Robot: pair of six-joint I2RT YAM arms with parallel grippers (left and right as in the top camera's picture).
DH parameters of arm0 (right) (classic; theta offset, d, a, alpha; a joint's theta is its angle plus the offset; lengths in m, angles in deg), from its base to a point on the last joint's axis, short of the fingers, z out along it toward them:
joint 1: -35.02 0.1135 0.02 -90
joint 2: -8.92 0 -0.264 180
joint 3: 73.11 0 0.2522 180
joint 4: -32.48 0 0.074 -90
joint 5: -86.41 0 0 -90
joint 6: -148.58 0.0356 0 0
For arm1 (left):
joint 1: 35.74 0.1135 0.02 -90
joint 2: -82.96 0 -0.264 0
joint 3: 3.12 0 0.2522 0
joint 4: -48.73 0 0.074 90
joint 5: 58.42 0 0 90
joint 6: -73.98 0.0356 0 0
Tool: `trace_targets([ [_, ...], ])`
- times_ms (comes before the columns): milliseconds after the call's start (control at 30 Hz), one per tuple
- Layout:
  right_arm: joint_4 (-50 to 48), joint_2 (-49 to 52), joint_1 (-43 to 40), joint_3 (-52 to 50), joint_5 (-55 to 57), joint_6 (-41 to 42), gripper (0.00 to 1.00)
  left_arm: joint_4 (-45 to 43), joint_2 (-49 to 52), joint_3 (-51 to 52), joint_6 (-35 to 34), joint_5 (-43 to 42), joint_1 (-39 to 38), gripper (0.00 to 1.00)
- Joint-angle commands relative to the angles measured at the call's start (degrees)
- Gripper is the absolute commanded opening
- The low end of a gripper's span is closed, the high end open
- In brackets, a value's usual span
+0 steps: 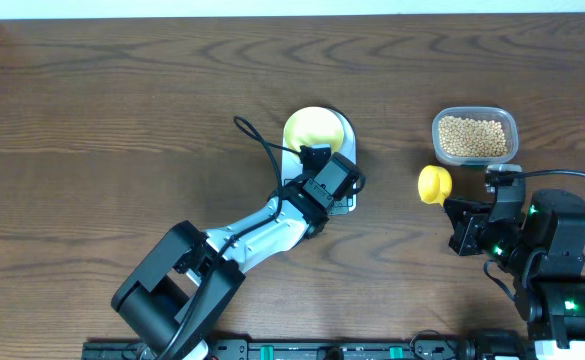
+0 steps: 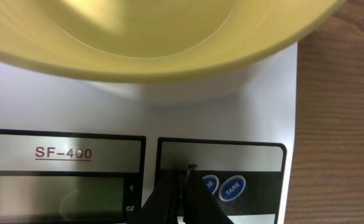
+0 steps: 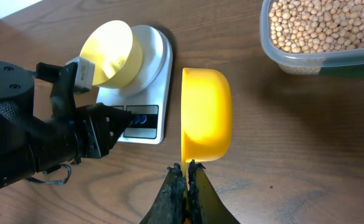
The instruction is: Scoop item into bowl and weigh 50g on scale
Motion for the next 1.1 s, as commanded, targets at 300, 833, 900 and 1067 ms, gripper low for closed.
trace_targets([
  [300, -0.3, -0.2, -0.1, 0.9, 0.1, -0.8, 0.01, 0.9, 2.2, 0.9, 0.2, -3.2, 0.2, 0.07],
  [833, 0.4, -0.2, -0.1, 0.9, 0.0, -0.8, 0.01, 18.4, -22.8, 0.2, 12.9, 0.3, 0.7, 0.08],
  [900, 1.0, -0.2, -0.1, 0.9, 0.0, -0.8, 0.01, 23.1, -26.8, 0.0, 15.1, 0.5, 2.3, 0.08],
  [1067, 2.6, -0.2, -0.1, 0.9, -0.5, -0.3, 0.01, 31.4, -39.8, -0.4, 16.7, 1.6, 11.0, 0.40],
])
